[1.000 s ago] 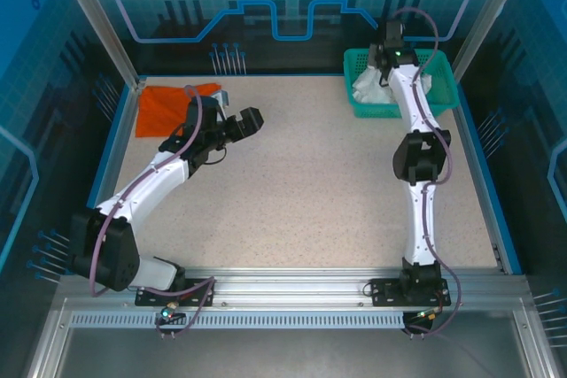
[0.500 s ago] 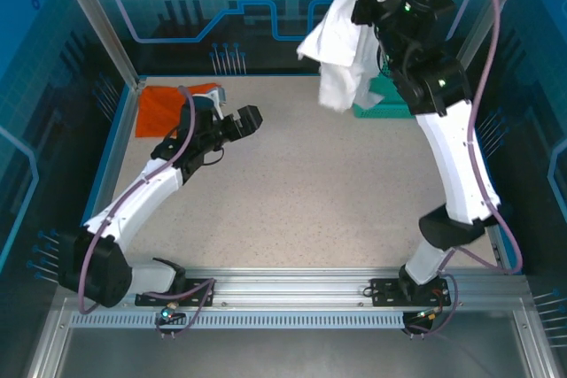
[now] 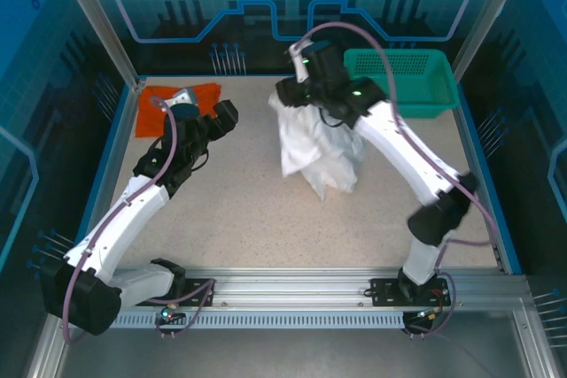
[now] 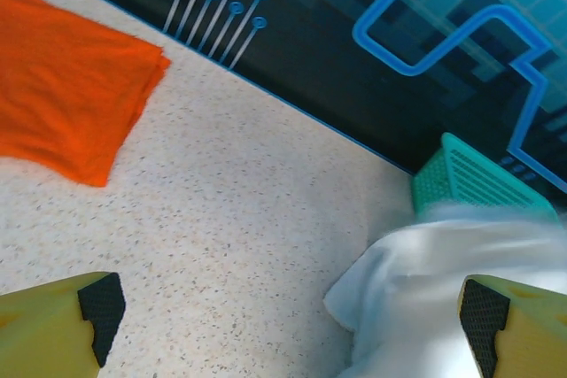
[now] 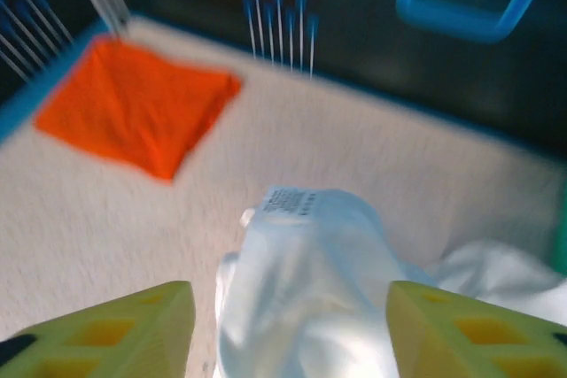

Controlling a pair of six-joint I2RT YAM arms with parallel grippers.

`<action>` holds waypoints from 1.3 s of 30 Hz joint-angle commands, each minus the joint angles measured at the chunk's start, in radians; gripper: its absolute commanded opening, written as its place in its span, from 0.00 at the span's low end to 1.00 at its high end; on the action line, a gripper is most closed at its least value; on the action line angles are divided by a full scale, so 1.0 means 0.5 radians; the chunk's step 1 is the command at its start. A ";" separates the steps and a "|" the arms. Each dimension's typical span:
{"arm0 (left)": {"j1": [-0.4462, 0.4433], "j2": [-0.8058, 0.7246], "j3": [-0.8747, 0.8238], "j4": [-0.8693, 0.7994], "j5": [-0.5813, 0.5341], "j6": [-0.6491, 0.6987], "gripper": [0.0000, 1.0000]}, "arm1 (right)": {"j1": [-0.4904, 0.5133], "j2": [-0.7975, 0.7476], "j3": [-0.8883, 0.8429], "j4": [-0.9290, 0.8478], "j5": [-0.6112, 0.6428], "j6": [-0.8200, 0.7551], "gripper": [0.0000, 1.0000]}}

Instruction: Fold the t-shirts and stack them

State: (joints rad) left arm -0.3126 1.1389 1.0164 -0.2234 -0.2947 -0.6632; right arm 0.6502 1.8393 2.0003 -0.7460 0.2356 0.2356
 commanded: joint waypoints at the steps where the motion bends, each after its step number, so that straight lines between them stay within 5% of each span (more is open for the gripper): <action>1: -0.012 0.007 -0.009 -0.171 -0.082 -0.199 0.99 | 0.010 0.052 0.058 -0.389 -0.004 0.135 0.69; 8: -0.133 0.013 -0.031 -0.350 0.455 -0.334 0.99 | -0.147 -0.794 -0.940 0.084 -0.143 0.386 0.85; 15: -0.862 0.266 -0.330 -0.006 0.711 -0.739 0.94 | -0.904 -1.309 -1.914 0.205 -0.456 0.729 0.80; 20: -1.226 0.757 -0.163 0.216 0.681 -1.070 0.91 | -1.204 -1.505 -2.382 0.385 -0.554 0.765 0.78; 32: -1.284 1.380 0.159 0.368 0.495 -1.575 0.73 | -1.268 -1.539 -2.586 0.531 -0.628 0.744 0.78; 37: -1.286 1.542 0.276 0.348 0.488 -1.606 0.55 | -1.270 -1.541 -2.612 0.574 -0.607 0.759 0.78; 39: -1.285 1.565 0.277 0.366 0.461 -1.611 0.40 | -1.273 -1.537 -2.618 0.587 -0.587 0.765 0.78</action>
State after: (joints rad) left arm -0.9520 1.8973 1.1290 -0.0376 -0.0326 -1.4456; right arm 0.0315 1.0824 0.7002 -0.4828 -0.0605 0.6033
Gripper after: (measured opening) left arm 0.438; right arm 0.783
